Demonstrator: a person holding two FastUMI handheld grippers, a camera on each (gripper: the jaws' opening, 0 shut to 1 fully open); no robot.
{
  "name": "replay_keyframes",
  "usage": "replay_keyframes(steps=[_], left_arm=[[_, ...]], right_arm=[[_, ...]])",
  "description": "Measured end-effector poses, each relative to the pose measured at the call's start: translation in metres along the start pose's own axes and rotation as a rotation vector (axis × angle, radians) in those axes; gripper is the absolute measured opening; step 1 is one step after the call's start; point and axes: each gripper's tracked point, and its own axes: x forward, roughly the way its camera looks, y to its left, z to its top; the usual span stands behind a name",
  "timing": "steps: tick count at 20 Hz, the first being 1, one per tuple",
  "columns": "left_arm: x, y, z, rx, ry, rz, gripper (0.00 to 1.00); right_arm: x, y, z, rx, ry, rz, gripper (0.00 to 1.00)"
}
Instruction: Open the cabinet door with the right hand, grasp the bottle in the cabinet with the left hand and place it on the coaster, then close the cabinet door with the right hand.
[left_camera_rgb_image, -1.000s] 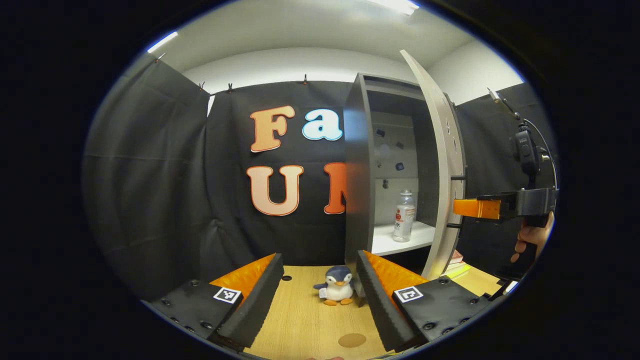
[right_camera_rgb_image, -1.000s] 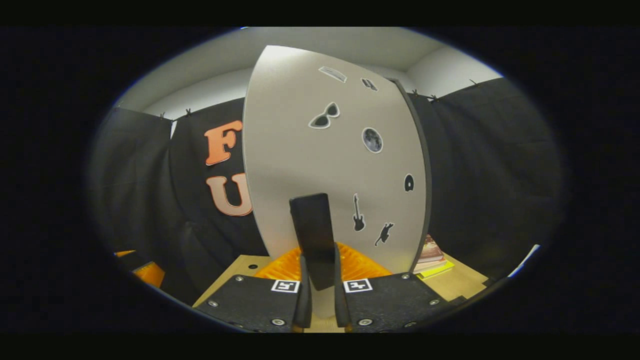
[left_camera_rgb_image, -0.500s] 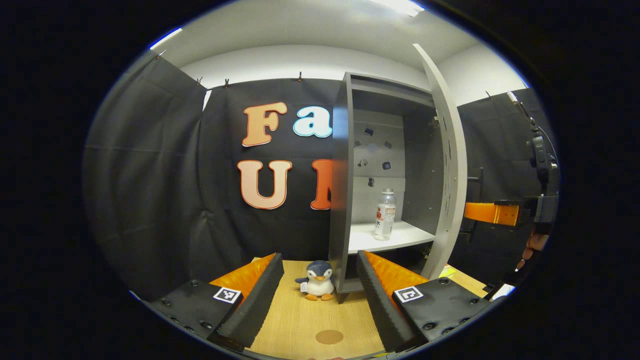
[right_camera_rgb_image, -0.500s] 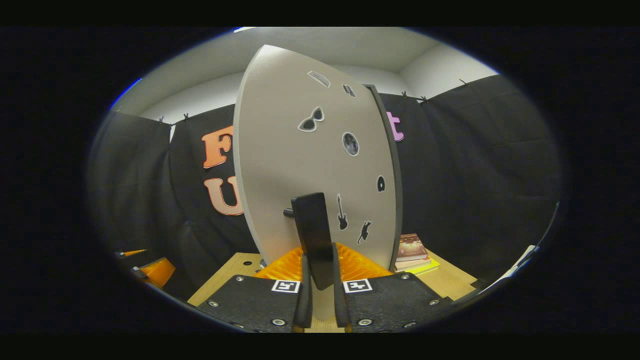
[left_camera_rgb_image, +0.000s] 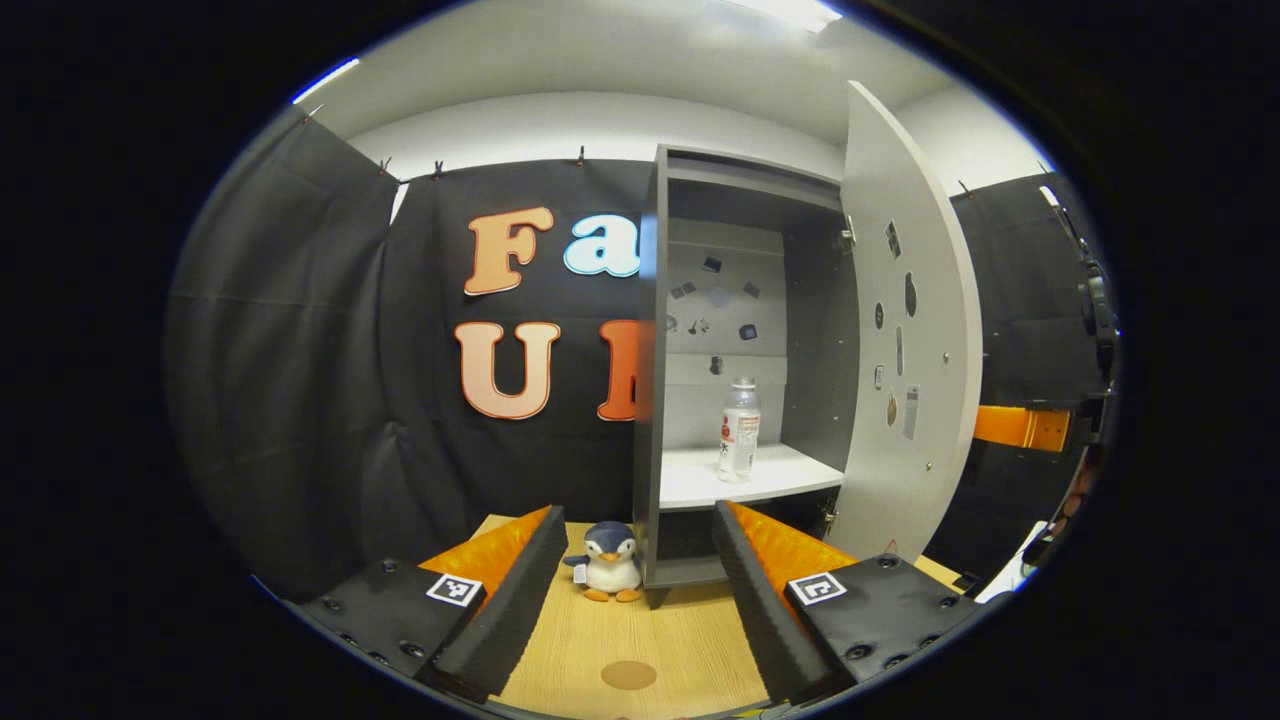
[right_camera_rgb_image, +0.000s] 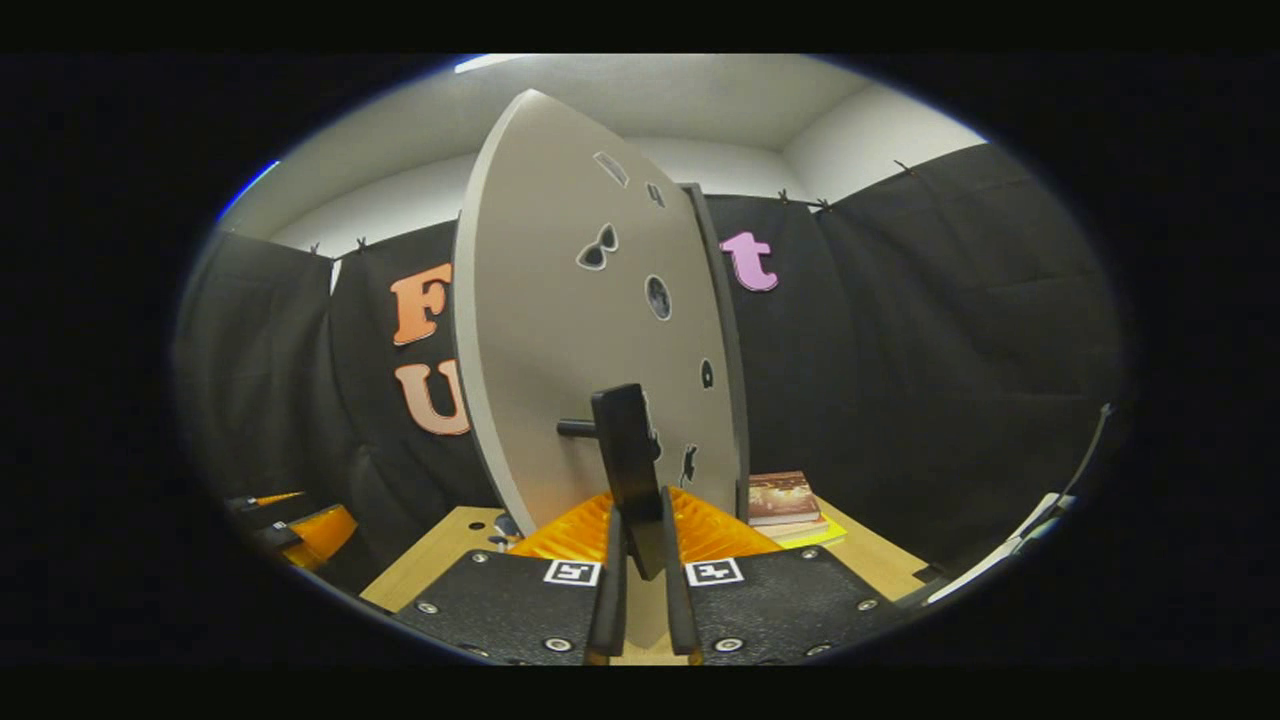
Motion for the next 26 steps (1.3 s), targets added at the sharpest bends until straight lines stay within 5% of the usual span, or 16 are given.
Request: replay_keyframes(steps=[4,5,7,11,13,15,16,26], left_arm=[[0.001,-0.015,0.001,-0.007,-0.011,-0.006,0.92],[0.003,-0.018,0.0,-0.008,-0.007,-0.011,0.99],[0.006,-0.026,-0.004,-0.018,0.009,-0.021,0.92],[0.005,-0.041,-0.004,-0.015,0.016,-0.031,0.99],[0.004,-0.048,0.002,-0.007,0.003,-0.037,0.94],[0.006,-0.053,0.0,0.002,0.007,-0.044,0.92],[0.007,-0.055,0.001,0.001,0.006,-0.048,0.96],[0.015,-0.064,-0.007,-0.02,0.031,-0.032,0.99]], right_arm=[[0.0,-0.011,0.003,0.01,-0.007,-0.015,0.17],[0.001,-0.014,0.001,0.006,-0.003,-0.015,0.17],[0.0,-0.02,0.003,0.0,-0.002,-0.021,0.13],[-0.003,-0.034,-0.001,0.003,0.011,-0.023,0.13],[-0.003,-0.039,0.002,0.013,0.0,-0.015,0.13],[-0.001,-0.042,0.002,0.013,-0.002,-0.012,0.03],[0.0,-0.045,0.002,0.008,-0.007,-0.01,0.09],[-0.001,-0.05,0.004,0.025,0.003,0.028,0.06]])
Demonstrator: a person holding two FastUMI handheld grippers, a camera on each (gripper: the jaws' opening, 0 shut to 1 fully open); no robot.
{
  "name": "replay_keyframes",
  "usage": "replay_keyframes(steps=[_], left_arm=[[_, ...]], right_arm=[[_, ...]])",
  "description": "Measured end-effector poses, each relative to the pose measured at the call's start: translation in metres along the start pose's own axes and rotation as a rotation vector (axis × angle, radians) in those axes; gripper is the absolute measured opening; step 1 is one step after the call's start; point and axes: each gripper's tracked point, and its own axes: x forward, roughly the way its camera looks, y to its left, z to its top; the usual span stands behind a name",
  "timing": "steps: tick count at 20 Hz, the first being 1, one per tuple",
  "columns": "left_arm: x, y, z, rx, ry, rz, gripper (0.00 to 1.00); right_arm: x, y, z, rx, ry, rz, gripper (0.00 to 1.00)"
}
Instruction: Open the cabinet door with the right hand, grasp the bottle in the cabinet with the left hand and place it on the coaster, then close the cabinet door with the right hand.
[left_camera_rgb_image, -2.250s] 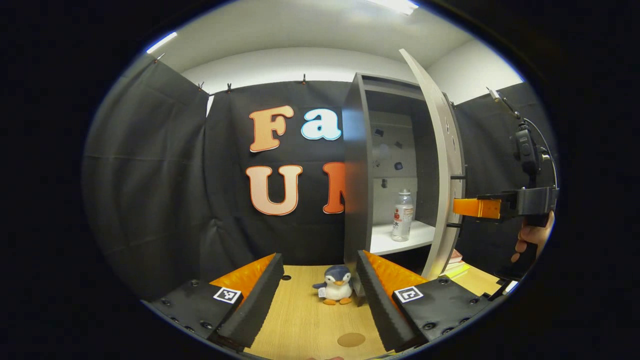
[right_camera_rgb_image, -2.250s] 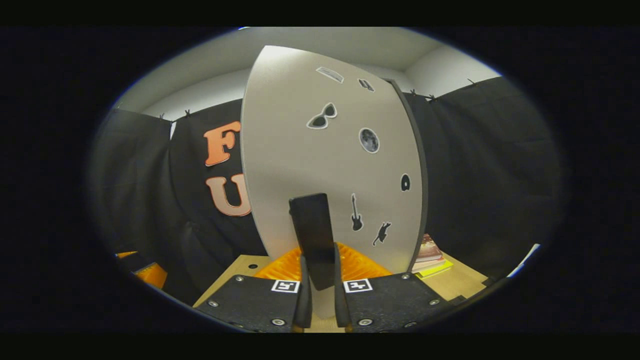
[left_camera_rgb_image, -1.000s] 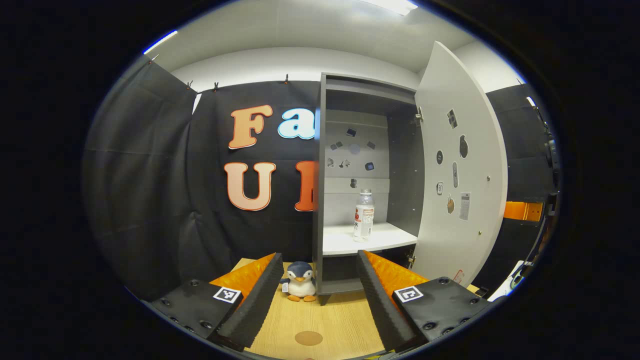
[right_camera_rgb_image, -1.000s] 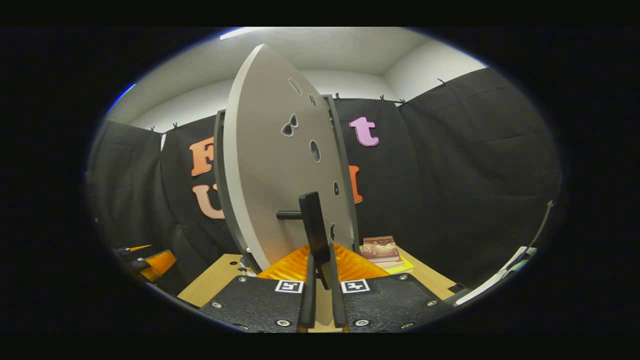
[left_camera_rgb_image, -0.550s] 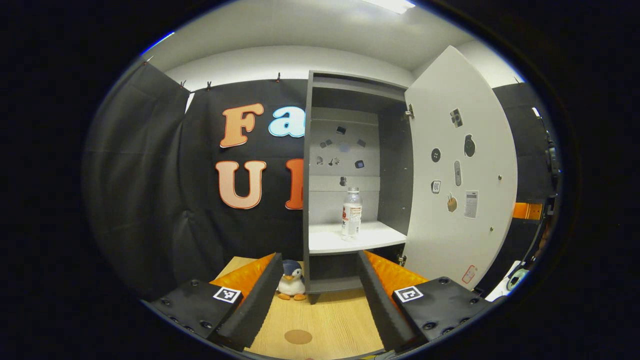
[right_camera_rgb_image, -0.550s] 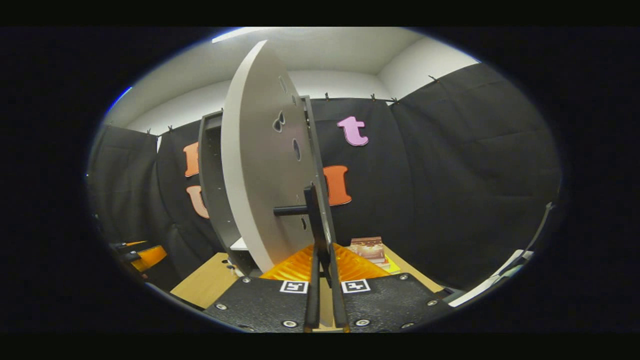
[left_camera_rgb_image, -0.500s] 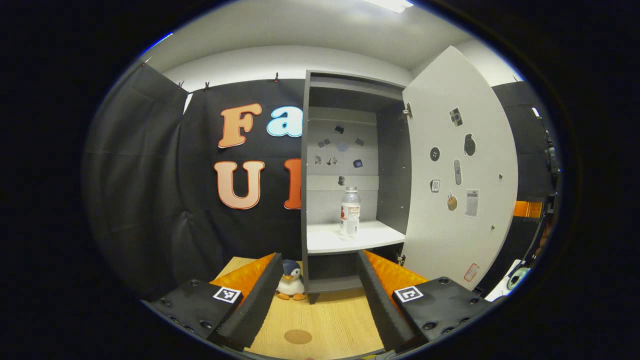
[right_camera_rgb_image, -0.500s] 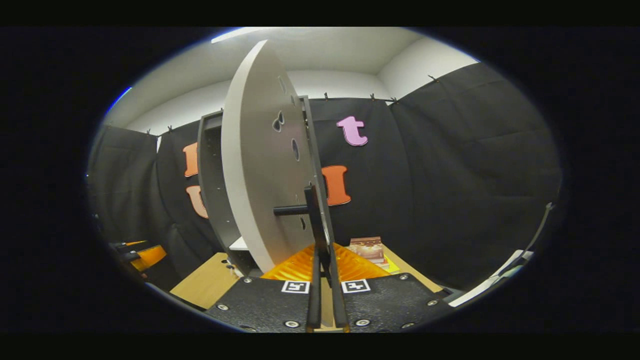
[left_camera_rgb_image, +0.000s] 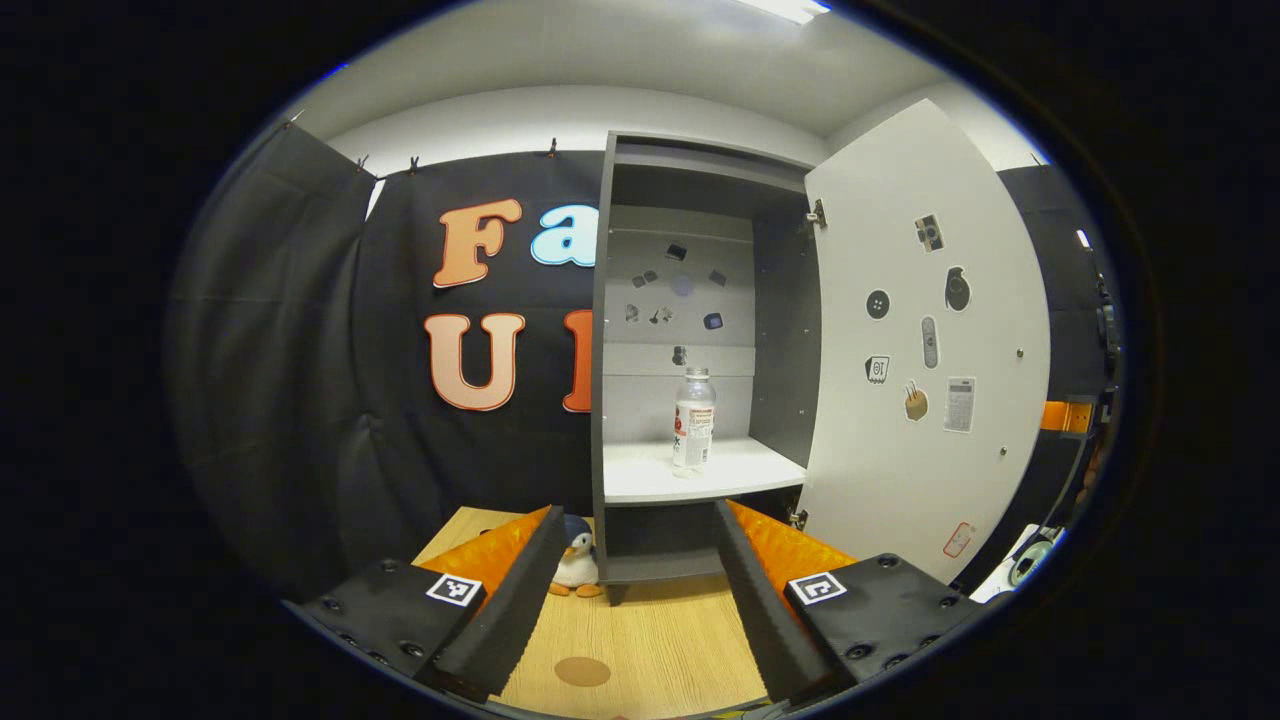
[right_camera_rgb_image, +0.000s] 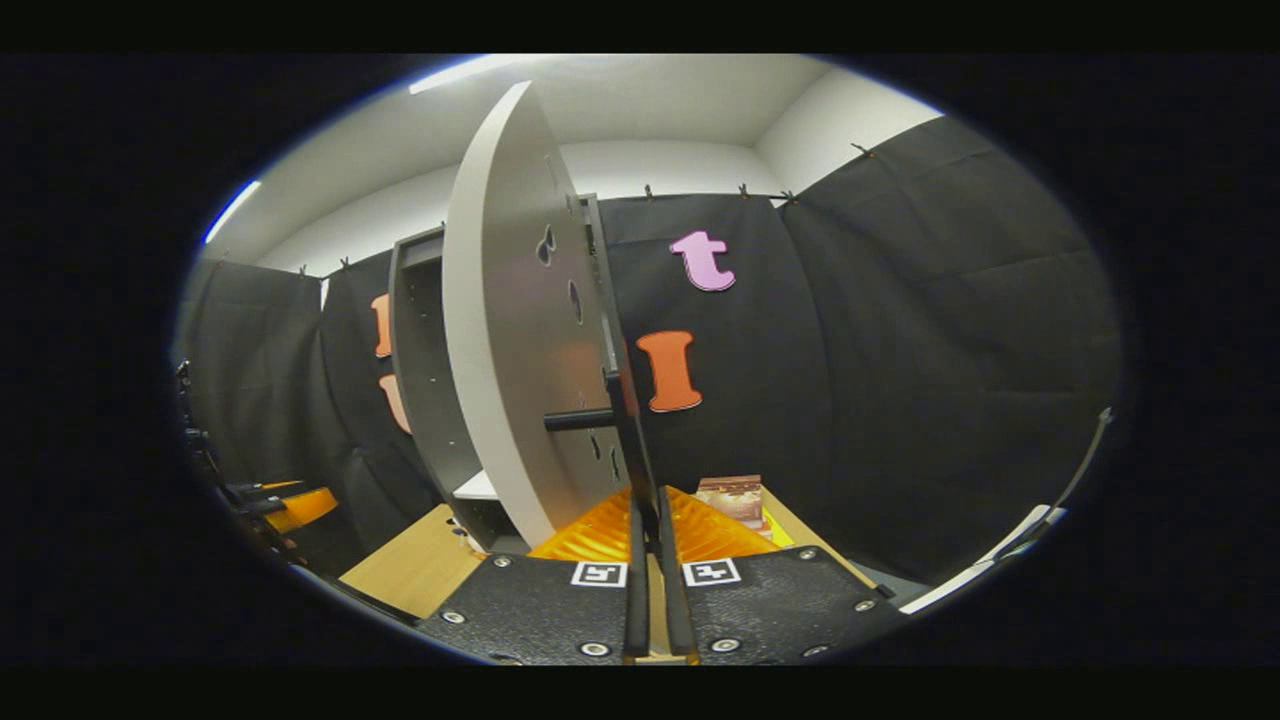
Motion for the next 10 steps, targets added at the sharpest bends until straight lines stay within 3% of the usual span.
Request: replay_keyframes(steps=[2,4,5,10], left_arm=[[0.004,0.003,-0.004,-0.013,0.01,0.012,0.96],[0.007,0.005,-0.004,-0.022,0.014,0.023,0.99],[0.008,0.006,-0.002,-0.024,0.01,0.024,0.92],[0.019,0.002,-0.003,-0.027,0.011,0.015,0.99]], right_arm=[[-0.004,-0.006,-0.003,-0.03,0.006,-0.033,0.06],[-0.008,-0.021,-0.002,-0.085,0.003,-0.087,0.06],[-0.012,-0.026,0.0,-0.108,-0.002,-0.103,0.06],[-0.014,-0.009,0.001,-0.083,-0.023,-0.063,0.06]])
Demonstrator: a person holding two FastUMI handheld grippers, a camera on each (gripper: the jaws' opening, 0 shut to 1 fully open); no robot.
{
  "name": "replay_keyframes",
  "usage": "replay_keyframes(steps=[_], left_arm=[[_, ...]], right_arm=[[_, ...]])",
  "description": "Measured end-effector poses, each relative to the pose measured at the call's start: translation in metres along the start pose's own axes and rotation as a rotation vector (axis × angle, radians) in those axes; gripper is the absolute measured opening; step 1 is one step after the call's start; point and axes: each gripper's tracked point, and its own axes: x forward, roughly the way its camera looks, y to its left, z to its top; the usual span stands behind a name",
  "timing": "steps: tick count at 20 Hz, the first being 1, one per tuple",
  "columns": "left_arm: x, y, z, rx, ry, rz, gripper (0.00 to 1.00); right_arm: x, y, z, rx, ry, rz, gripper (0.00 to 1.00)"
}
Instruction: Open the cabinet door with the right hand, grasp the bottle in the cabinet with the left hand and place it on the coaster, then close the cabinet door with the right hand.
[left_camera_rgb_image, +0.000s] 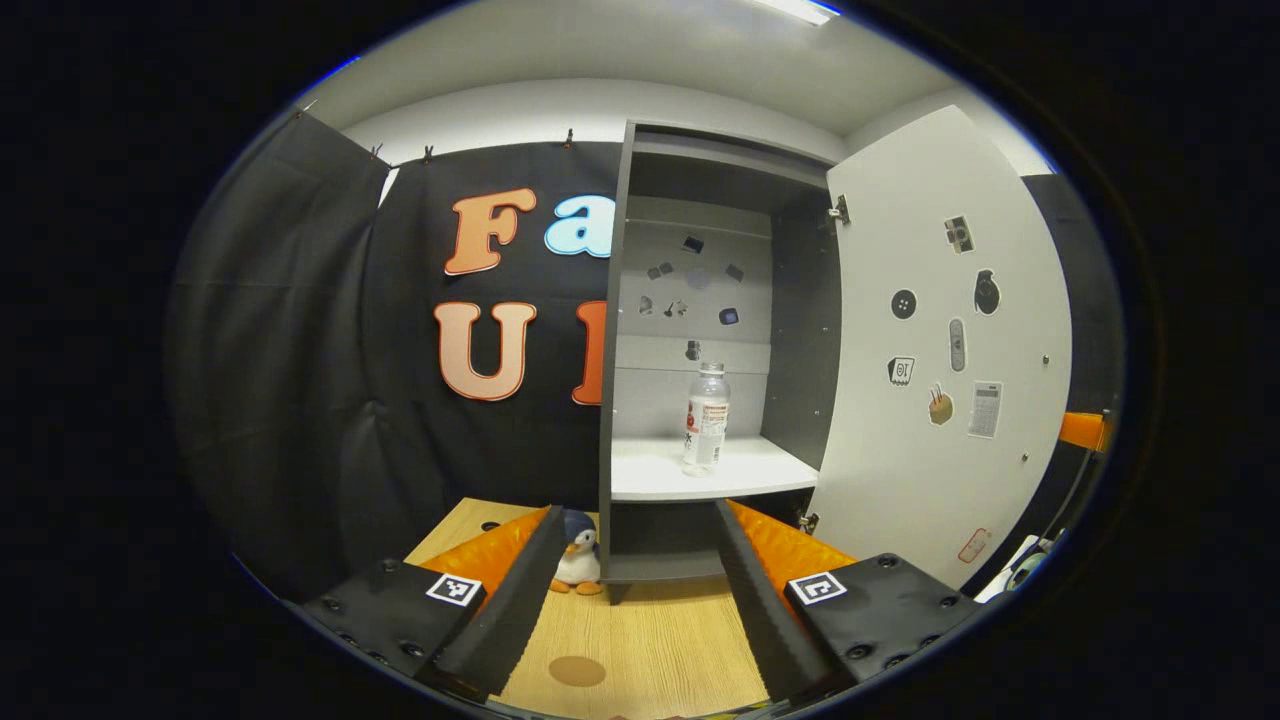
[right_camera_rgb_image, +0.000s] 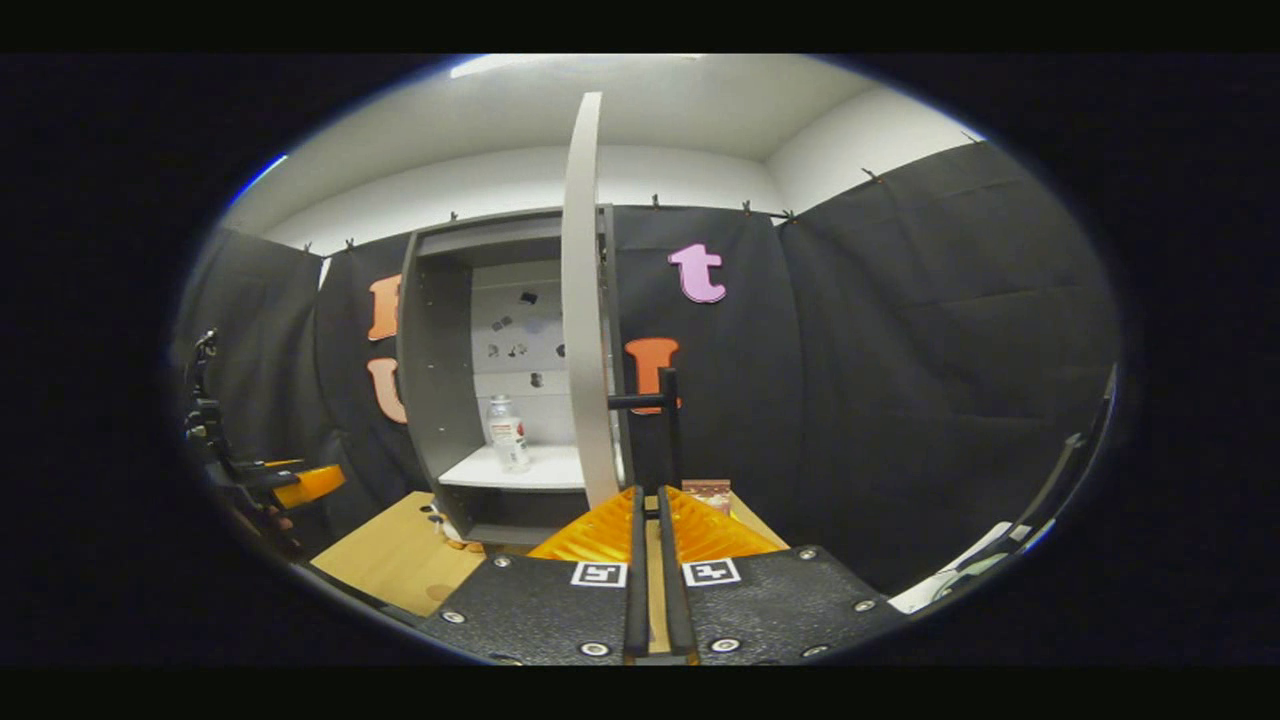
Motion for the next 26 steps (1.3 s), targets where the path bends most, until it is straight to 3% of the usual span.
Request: replay_keyframes(steps=[2,3,4,5,9,11,12,17,18,20,21,22,23,25,26], left_arm=[[0.008,-0.005,0.003,0.005,-0.008,-0.017,0.96],[0.014,-0.008,0.005,0.004,-0.015,-0.031,0.96],[0.022,-0.011,0.008,0.004,-0.025,-0.044,0.92],[0.029,-0.014,0.011,0.005,-0.036,-0.056,0.95],[0.072,-0.035,0.023,0.024,-0.08,-0.123,0.92],[0.094,-0.042,0.03,0.044,-0.105,-0.144,0.99],[0.109,-0.049,0.033,0.049,-0.119,-0.163,0.94],[0.169,-0.074,0.031,0.059,-0.121,-0.233,0.96],[0.182,-0.078,0.031,0.058,-0.124,-0.242,0.99],[0.207,-0.081,0.03,0.055,-0.127,-0.241,0.96],[0.221,-0.084,0.029,0.048,-0.125,-0.244,0.96],[0.233,-0.086,0.027,0.042,-0.12,-0.246,0.96],[0.247,-0.088,0.025,0.031,-0.113,-0.25,0.96],[0.269,-0.09,0.023,0.012,-0.105,-0.253,0.99],[0.279,-0.089,0.021,0.008,-0.104,-0.245,0.96]], right_arm=[[-0.004,0.001,0.002,-0.003,-0.007,-0.005,0.06],[-0.005,0.005,0.003,0.002,-0.012,0.002,0.11],[-0.005,0.01,0.005,0.01,-0.021,0.01,0.06],[-0.006,0.016,0.008,0.017,-0.029,0.024,0.06],[-0.002,0.032,0.012,0.004,-0.051,0.053,0.06],[-0.002,0.041,0.013,0.019,-0.049,0.058,0.06],[0.0,0.045,0.012,0.029,-0.049,0.062,0.06],[0.011,0.052,0.003,0.047,-0.004,0.023,0.06],[0.014,0.052,0.003,0.049,0.0,0.012,0.17],[0.018,0.052,0.001,0.054,0.01,-0.008,0.17],[0.02,0.053,0.0,0.057,0.017,-0.014,0.07],[0.021,0.053,-0.001,0.059,0.025,-0.021,0.07],[0.022,0.053,-0.003,0.058,0.035,-0.027,0.17],[0.024,0.052,-0.007,0.052,0.059,-0.039,0.17],[0.023,0.051,-0.008,0.051,0.069,-0.043,0.07]])
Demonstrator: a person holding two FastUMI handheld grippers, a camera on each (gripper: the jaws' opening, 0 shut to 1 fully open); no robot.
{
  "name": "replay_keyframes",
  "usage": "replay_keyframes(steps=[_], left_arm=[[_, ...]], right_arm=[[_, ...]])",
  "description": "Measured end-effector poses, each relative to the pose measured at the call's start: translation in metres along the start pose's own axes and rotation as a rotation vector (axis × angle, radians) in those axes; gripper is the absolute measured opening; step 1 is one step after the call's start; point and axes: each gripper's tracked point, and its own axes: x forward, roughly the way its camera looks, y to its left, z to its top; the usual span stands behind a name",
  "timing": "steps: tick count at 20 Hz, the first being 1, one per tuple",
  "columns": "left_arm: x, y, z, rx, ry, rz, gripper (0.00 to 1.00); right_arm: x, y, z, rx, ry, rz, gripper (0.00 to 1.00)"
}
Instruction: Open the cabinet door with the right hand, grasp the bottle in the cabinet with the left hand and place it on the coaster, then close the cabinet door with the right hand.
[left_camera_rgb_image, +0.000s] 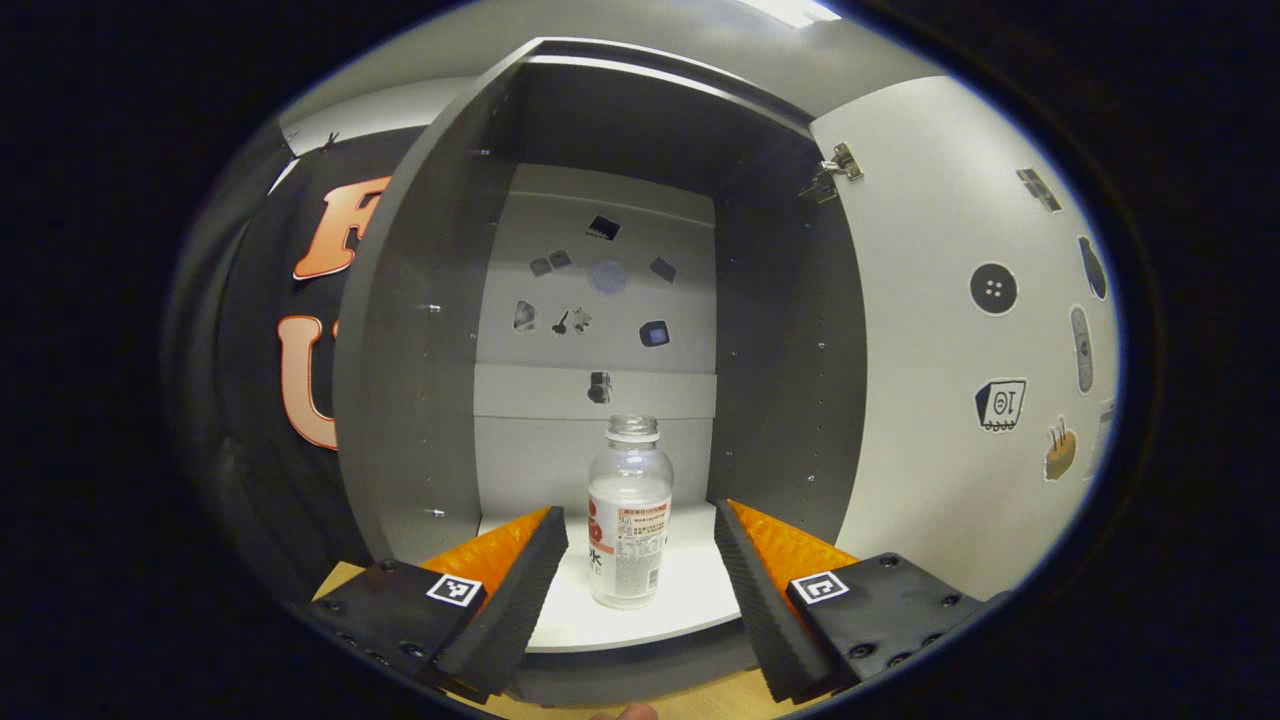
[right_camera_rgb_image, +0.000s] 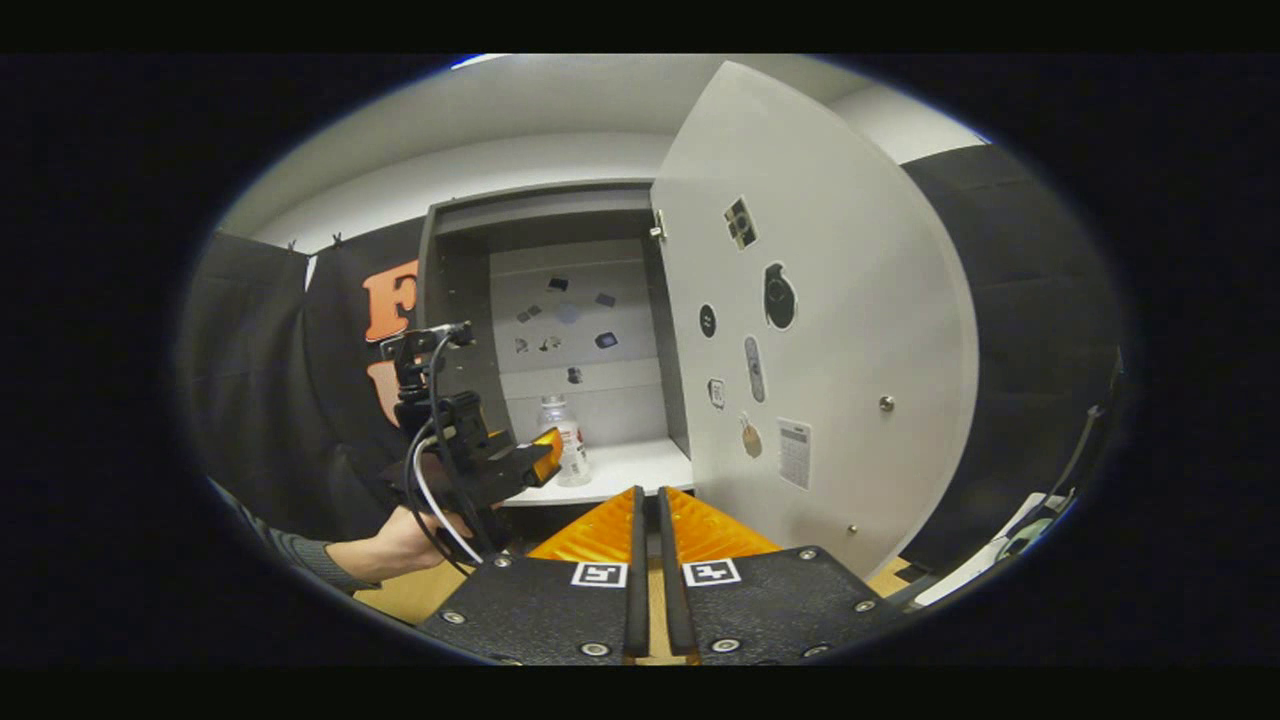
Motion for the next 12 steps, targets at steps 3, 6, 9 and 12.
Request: replay_keyframes(steps=[3,6,9,12], left_arm=[[0.025,0.001,-0.012,-0.005,0.02,-0.004,0.96],[0.049,0.002,-0.025,-0.008,0.038,-0.012,0.96],[0.064,0.0,-0.031,0.001,0.042,-0.015,0.96],[0.077,0.001,-0.035,0.016,0.043,-0.014,0.96]], right_arm=[[0.005,0.001,-0.003,0.003,0.019,-0.007,0.06],[0.008,0.001,-0.007,0.0,0.043,-0.012,0.06],[0.011,-0.003,-0.013,-0.003,0.074,-0.016,0.06],[0.009,-0.002,-0.017,-0.003,0.095,-0.016,0.06]])
